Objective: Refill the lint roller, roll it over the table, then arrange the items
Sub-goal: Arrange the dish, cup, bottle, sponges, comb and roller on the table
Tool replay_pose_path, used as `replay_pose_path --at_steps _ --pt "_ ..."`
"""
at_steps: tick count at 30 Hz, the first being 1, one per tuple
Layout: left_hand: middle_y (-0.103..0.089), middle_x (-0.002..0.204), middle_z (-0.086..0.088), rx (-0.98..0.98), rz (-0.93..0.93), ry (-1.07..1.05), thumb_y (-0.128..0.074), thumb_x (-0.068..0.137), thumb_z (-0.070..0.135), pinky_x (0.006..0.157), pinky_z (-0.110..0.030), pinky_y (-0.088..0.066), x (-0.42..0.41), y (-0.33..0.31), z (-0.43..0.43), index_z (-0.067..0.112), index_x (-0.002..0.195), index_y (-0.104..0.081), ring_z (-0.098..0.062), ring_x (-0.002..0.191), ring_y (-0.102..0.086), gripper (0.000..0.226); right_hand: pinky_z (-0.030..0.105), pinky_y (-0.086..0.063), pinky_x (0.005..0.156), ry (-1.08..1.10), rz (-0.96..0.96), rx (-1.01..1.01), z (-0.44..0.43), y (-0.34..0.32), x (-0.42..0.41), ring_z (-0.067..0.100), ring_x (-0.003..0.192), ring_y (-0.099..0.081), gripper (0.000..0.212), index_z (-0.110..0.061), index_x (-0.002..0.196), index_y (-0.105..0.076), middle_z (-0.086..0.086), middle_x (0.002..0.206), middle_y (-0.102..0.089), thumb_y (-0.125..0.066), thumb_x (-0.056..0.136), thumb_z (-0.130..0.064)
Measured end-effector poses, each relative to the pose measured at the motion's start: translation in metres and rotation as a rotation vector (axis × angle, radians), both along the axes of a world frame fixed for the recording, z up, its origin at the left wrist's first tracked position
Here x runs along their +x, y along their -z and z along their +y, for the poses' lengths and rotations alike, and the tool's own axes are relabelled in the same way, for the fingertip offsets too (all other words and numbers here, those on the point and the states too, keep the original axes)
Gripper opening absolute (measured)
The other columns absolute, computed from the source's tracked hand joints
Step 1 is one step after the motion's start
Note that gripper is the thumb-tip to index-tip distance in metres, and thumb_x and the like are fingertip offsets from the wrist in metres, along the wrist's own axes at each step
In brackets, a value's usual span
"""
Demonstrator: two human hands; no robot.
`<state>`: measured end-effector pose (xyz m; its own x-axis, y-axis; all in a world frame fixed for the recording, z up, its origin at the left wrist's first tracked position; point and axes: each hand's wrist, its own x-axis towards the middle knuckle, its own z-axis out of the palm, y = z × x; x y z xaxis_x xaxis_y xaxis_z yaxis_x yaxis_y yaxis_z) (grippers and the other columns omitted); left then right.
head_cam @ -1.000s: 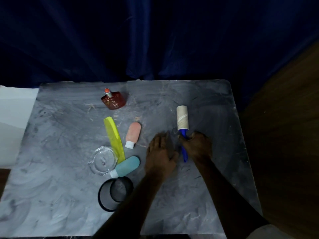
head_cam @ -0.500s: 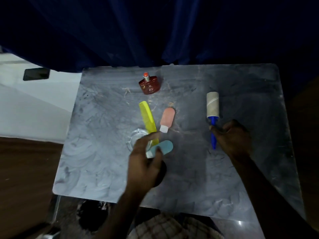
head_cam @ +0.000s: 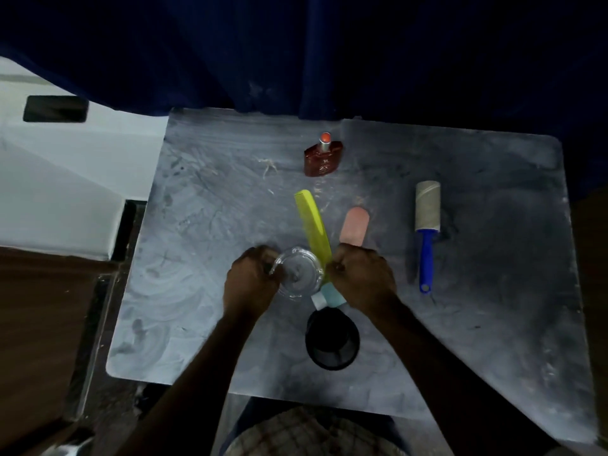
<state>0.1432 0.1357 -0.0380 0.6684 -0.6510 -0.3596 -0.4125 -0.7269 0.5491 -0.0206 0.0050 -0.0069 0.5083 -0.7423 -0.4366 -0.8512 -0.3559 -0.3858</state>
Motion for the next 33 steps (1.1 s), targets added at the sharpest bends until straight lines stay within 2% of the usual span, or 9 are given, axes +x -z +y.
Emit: replay_pose_path --at_steps 3,7,11,16,20,22,25,29,33 --pt "-0.083 0.094 0.008 -0.091 0.075 0.002 -0.083 0.075 0.039 0.082 -0.037 -0.064 0.011 0.004 0.003 0.027 0.092 -0.082 -0.017 0.093 -0.08 0.02 0.04 -0.055 0.089 -0.034 0.114 0.038 0.001 0.004 0.023 0.036 0.104 -0.069 0.03 -0.021 0.103 -0.062 0.009 0.109 -0.073 -0.058 0.083 -0.042" --pt "-0.081 0.078 0.011 -0.211 0.177 -0.052 -0.092 0.075 0.017 0.078 -0.038 -0.064 0.026 0.004 0.006 0.022 0.081 -0.082 -0.005 0.078 -0.078 0.013 0.04 -0.053 0.087 -0.094 0.131 0.017 -0.001 0.004 0.04 0.033 0.105 -0.068 0.033 -0.024 0.097 -0.054 0.003 0.107 -0.072 -0.058 0.083 -0.054" --pt "-0.08 0.074 0.007 -0.384 0.251 -0.168 -0.089 0.073 0.017 0.075 -0.033 -0.064 0.06 -0.014 0.002 0.02 0.079 -0.08 -0.003 0.071 -0.074 0.011 0.036 -0.05 0.074 -0.093 -0.059 -0.039 -0.007 -0.01 0.072 0.032 0.089 -0.069 0.026 -0.024 0.082 -0.049 0.001 0.085 -0.072 -0.059 0.088 -0.047" --pt "-0.08 0.074 0.009 -0.521 0.279 -0.262 -0.084 0.075 0.022 0.083 -0.049 -0.068 0.125 -0.046 -0.007 0.036 0.076 -0.08 -0.014 0.072 -0.075 0.015 0.033 -0.049 0.069 -0.042 -0.309 -0.1 -0.018 -0.03 0.138 0.027 0.075 -0.066 0.029 -0.024 0.074 -0.047 -0.001 0.071 -0.065 -0.065 0.09 -0.04" --pt "-0.082 0.086 0.001 -0.473 0.248 -0.287 -0.087 0.083 0.022 0.09 -0.057 -0.067 0.182 -0.041 -0.016 0.034 0.083 -0.082 -0.029 0.085 -0.081 0.013 0.035 -0.054 0.072 -0.022 -0.399 -0.05 -0.028 -0.024 0.191 0.026 0.078 -0.068 0.025 -0.017 0.082 -0.061 0.002 0.077 -0.071 -0.066 0.091 -0.04" --pt "-0.083 0.085 0.005 -0.449 0.201 -0.292 -0.088 0.086 0.019 0.086 -0.054 -0.069 0.203 -0.032 -0.02 0.03 0.085 -0.083 -0.028 0.084 -0.083 0.012 0.04 -0.056 0.079 0.001 -0.401 -0.016 -0.03 -0.014 0.215 0.03 0.086 -0.07 0.024 -0.014 0.088 -0.065 0.007 0.086 -0.074 -0.066 0.092 -0.038" --pt "-0.08 0.075 0.015 -0.405 0.159 -0.299 -0.09 0.084 0.017 0.08 -0.052 -0.07 0.227 -0.013 -0.025 0.036 0.073 -0.08 -0.024 0.077 -0.082 0.024 0.039 -0.055 0.087 0.028 -0.36 0.007 -0.03 0.005 0.242 0.032 0.099 -0.069 0.024 -0.011 0.1 -0.063 0.01 0.098 -0.075 -0.065 0.094 -0.035" --pt "-0.079 0.07 0.015 -0.35 0.177 -0.281 -0.089 0.073 0.03 0.082 -0.05 -0.07 0.244 0.016 -0.026 0.04 0.071 -0.081 -0.014 0.072 -0.079 0.013 0.037 -0.051 0.09 0.018 -0.249 0.003 -0.028 0.028 0.261 0.034 0.112 -0.065 0.026 -0.009 0.109 -0.059 0.014 0.112 -0.072 -0.061 0.096 -0.032" --pt "-0.078 0.069 0.018 -0.356 0.218 -0.28 -0.086 0.07 0.032 0.082 -0.054 -0.069 0.254 0.039 -0.029 0.048 0.074 -0.081 -0.016 0.076 -0.079 0.017 0.039 -0.052 0.09 0.017 -0.193 -0.025 -0.027 0.041 0.27 0.037 0.114 -0.064 0.029 -0.007 0.115 -0.056 0.018 0.115 -0.07 -0.058 0.098 -0.03"
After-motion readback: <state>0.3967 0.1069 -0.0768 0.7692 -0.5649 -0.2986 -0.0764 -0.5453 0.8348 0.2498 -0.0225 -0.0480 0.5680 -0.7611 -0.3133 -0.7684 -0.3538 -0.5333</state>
